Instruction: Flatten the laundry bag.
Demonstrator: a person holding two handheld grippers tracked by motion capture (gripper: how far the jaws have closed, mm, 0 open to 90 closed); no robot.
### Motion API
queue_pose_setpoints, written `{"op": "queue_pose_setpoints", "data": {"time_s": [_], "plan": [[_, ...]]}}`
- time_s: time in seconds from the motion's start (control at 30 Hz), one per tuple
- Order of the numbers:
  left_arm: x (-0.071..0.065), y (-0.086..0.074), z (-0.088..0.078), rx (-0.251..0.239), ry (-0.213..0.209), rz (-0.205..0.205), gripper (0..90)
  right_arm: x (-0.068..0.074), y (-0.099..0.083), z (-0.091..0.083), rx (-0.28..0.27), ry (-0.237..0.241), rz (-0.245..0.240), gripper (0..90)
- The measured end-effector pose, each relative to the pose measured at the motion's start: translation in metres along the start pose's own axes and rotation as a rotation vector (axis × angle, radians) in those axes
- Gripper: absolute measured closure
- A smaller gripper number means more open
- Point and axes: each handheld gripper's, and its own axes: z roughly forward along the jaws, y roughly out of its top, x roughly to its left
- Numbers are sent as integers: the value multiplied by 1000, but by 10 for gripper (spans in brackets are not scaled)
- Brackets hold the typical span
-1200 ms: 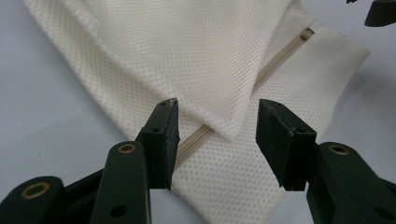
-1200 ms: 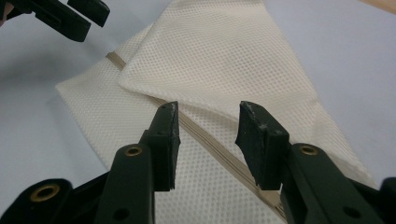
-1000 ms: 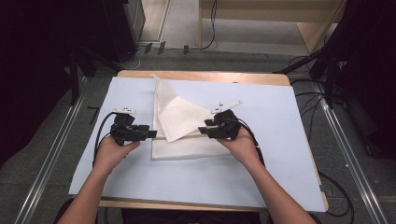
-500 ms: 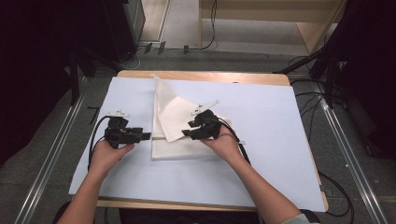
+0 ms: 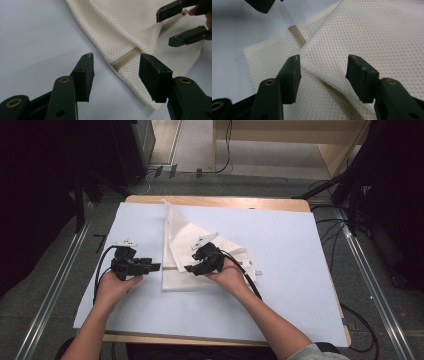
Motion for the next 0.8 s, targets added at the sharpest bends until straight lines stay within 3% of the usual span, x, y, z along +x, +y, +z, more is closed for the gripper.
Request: {"op": "queue_pose_setpoints", "data": {"time_s": [0.27, 0.47, 0.63, 0.8], "plan": [[2, -1, 10, 23, 6, -4, 454, 1, -3, 14, 28, 3, -17, 461], [-1, -1, 12, 25, -1, 2, 451, 1, -5, 22, 49, -23, -27, 506], [-1, -2, 15, 33, -5, 3, 450, 1, -7, 22, 43, -53, -49, 599], [-4, -2, 18, 43, -10, 14, 450, -1, -6, 22, 37, -52, -17, 682]]}}
